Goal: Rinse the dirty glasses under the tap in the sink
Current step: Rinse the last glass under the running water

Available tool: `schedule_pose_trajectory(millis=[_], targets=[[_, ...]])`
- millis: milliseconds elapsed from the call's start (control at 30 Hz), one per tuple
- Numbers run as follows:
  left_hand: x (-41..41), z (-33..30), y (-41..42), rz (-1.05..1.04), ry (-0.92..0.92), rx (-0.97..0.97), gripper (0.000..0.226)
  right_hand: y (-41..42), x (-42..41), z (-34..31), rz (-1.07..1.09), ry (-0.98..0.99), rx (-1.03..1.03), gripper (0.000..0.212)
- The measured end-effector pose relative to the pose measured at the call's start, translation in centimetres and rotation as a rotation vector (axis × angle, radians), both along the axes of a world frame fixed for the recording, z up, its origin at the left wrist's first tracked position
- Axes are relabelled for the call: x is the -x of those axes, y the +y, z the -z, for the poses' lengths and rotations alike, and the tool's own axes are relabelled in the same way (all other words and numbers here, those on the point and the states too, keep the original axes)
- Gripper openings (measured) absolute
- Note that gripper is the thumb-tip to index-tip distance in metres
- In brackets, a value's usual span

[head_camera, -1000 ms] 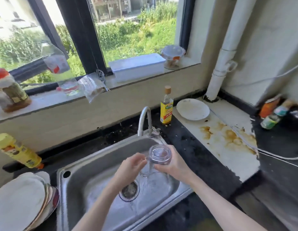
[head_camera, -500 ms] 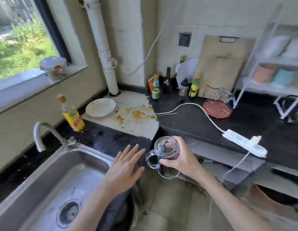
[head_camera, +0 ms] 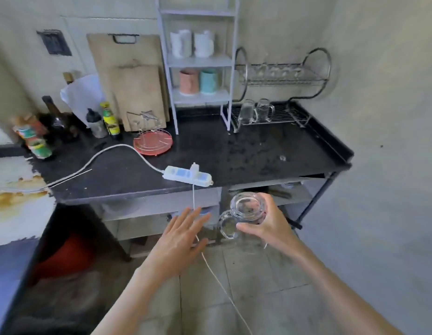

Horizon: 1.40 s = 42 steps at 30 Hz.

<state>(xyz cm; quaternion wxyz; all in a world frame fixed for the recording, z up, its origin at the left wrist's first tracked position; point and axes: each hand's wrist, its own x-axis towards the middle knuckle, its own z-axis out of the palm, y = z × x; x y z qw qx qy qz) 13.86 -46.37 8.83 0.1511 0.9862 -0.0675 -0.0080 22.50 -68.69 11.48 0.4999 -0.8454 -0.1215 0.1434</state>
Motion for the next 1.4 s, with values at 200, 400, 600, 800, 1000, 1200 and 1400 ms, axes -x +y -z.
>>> schedule_pose_trajectory(millis=[200,400,600,800,1000,1200,1400], targets=[[-9.9,0.2,-6.5,0.146,-0.004,0.029,0.056,-7.5,-6.5,0.2,0.193,0.012,-0.030,0.078],[-20.5,2.6,-9.7,0.247,0.054,-0.005,0.051,-11.4,-15.5,1.7,0.343,0.082,-0.122,0.056],[-34.0,1.4,-9.7,0.161,0.023,-0.014,0.054,-12.4,-28.2,1.8,0.370,0.033,-0.049,0.070],[-42.6,2.5,-11.3,0.130,0.138,-0.040,0.056,-13.7,-38.3,1.8,0.388,0.028,-0.028,0.072],[-50.3,4.4,-12.7,0.023,0.232,-0.092,0.057,-15.2,-49.7,2.9,0.381,0.035,-0.046,0.077],[-57.3,6.0,-14.9,-0.193,0.208,-0.050,0.058,-15.0,-61.1,3.4,0.232,0.032,-0.085,0.077],[-61.9,8.8,-15.9,-0.234,0.137,-0.115,0.073,-12.7,-68.5,4.4,0.145,0.018,-0.095,0.075]])
